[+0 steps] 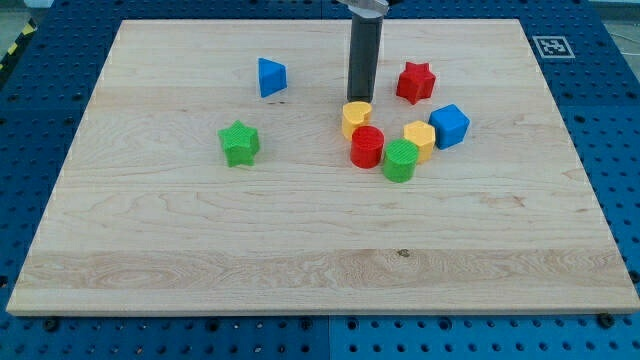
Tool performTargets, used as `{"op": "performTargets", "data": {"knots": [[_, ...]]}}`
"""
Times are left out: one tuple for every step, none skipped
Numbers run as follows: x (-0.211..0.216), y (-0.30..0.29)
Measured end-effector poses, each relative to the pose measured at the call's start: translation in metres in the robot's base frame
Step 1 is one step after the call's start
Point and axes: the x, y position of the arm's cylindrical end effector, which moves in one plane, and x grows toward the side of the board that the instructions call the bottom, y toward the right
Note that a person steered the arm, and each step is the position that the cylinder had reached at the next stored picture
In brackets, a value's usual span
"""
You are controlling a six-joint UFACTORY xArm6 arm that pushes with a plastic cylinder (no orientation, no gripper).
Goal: Slightly touch the yellow heart
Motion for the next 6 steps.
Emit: {"op": "performTargets", "data": {"knots": [[0.003,0.008],[0.009,0.009],[0.016,0.009],[0.016,0.009],[0.017,0.000],[0.017,-0.020]]}}
